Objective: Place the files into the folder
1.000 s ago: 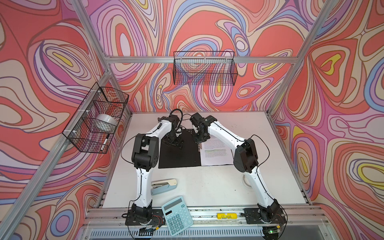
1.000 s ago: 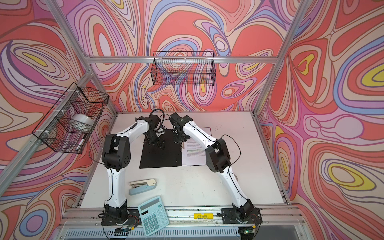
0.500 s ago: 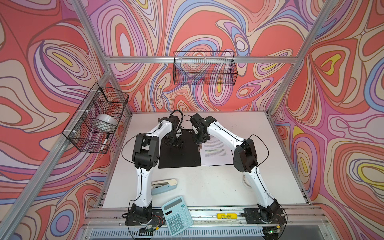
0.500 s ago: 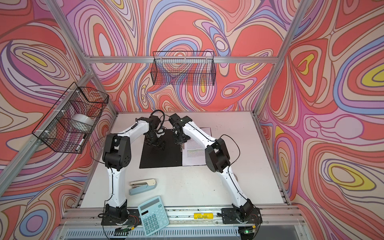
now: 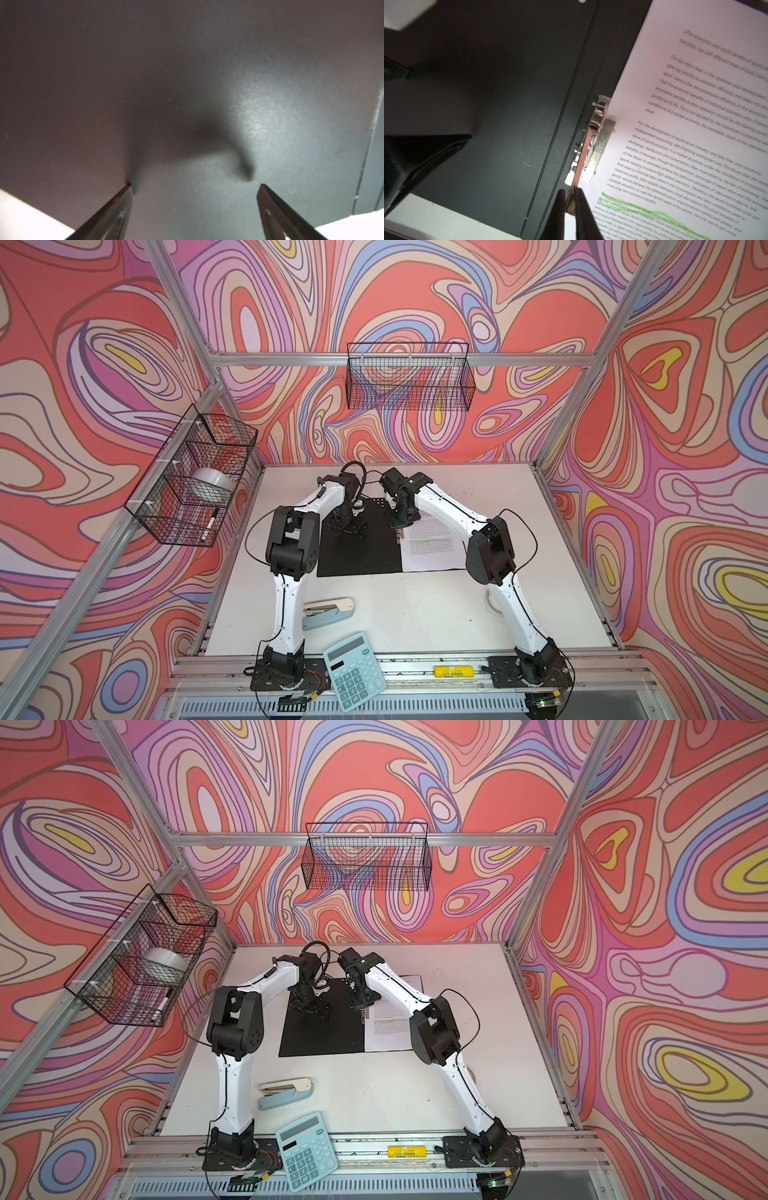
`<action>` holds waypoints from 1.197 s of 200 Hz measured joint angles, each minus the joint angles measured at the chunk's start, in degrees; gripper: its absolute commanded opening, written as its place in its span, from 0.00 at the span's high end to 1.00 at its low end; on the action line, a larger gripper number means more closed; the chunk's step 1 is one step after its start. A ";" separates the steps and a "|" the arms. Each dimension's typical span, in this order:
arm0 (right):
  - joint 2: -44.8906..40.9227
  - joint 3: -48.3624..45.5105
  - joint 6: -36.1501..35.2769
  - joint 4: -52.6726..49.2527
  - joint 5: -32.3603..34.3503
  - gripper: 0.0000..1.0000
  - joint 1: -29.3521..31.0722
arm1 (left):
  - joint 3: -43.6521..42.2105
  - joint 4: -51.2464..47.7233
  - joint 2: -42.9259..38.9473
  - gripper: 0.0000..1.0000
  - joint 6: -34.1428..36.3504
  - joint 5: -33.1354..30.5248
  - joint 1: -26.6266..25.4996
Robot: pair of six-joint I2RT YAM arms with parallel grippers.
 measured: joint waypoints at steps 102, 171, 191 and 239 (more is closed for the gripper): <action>-0.02 -2.82 0.04 2.16 -0.85 0.90 -0.07 | 2.45 -0.48 1.68 0.07 -0.46 -1.29 -0.02; -0.31 -4.46 0.07 3.15 -1.03 0.91 -0.07 | 2.93 -0.68 2.01 0.07 -1.05 -1.92 -0.02; -0.50 -4.94 0.04 3.50 -1.05 0.92 -0.07 | 2.93 -0.68 2.01 0.07 -1.11 -1.92 -0.02; -0.57 -5.46 0.04 3.67 -1.05 0.93 -0.07 | 2.95 -0.68 2.01 0.07 -1.29 -1.92 0.02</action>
